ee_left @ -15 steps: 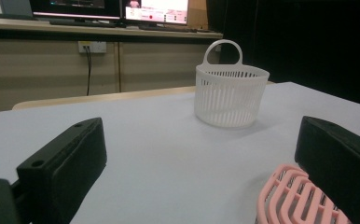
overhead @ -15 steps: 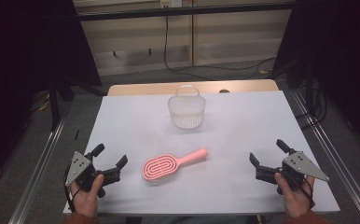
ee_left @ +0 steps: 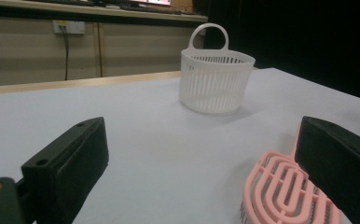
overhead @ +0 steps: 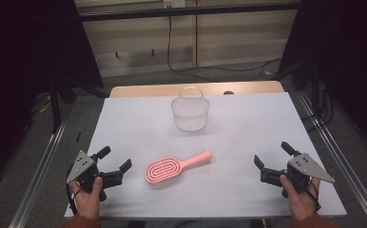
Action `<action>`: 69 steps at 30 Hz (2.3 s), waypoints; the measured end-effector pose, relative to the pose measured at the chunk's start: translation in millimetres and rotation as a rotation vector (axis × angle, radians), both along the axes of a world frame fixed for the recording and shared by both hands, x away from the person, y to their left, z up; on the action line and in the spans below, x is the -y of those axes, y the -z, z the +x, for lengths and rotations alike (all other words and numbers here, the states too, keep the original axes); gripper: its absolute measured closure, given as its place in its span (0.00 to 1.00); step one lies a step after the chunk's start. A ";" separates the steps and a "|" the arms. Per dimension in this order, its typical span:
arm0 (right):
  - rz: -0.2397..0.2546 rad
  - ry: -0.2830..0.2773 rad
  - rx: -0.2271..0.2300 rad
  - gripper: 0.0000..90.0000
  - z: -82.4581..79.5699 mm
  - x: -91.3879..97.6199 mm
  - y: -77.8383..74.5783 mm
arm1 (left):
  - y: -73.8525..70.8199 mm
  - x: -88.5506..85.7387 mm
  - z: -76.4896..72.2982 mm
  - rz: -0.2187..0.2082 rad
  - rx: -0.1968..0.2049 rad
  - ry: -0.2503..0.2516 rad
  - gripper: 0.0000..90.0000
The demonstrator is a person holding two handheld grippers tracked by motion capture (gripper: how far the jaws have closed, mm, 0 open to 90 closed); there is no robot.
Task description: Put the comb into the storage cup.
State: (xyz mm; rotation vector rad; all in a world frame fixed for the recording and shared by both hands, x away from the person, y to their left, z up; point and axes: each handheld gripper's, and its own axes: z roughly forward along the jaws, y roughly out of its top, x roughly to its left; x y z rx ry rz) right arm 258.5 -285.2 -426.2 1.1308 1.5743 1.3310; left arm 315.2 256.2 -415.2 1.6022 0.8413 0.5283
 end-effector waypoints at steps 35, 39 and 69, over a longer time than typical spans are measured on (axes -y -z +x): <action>-0.011 -0.034 -0.005 0.00 -0.4 -3.7 0.2 | -10.2 30.6 30.5 0.144 -0.140 0.344 0.04; -0.010 -0.035 -0.007 0.00 -0.3 -3.7 0.3 | -9.9 36.0 36.1 0.154 -0.170 0.364 0.04; -0.019 -0.045 -0.015 0.00 1.7 -5.2 1.5 | -14.9 84.5 59.3 0.300 -0.312 0.532 0.06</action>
